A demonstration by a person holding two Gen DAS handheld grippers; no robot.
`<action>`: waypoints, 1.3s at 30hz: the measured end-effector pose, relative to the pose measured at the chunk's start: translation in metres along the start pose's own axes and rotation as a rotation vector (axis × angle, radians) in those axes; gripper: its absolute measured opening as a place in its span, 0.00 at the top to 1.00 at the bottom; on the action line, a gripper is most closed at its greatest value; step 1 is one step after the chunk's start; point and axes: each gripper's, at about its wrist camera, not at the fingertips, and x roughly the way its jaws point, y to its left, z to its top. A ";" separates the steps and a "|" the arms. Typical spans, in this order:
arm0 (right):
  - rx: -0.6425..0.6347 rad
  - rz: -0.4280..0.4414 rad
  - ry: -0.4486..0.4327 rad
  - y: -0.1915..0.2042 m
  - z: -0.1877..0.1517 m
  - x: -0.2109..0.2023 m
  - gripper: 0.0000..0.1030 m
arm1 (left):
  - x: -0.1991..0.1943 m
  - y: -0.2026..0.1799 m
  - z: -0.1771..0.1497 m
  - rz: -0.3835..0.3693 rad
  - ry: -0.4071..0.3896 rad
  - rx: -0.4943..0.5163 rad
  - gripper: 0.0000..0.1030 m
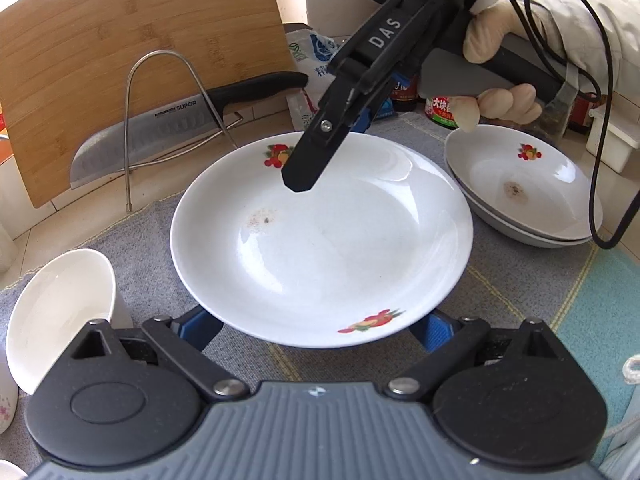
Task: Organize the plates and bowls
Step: 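Lift the plate with the right gripper and carry it over the plate stack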
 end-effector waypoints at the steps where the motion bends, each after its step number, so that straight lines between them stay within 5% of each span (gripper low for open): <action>1: 0.004 -0.002 -0.007 0.003 -0.004 -0.003 0.01 | -0.003 -0.002 0.000 -0.004 0.000 0.004 0.05; 20: 0.097 -0.055 -0.128 0.028 -0.080 -0.057 0.01 | -0.038 -0.049 0.007 -0.101 0.000 0.127 0.05; 39: 0.246 -0.158 -0.228 0.001 -0.152 -0.110 0.01 | -0.013 -0.088 0.030 -0.252 -0.017 0.267 0.05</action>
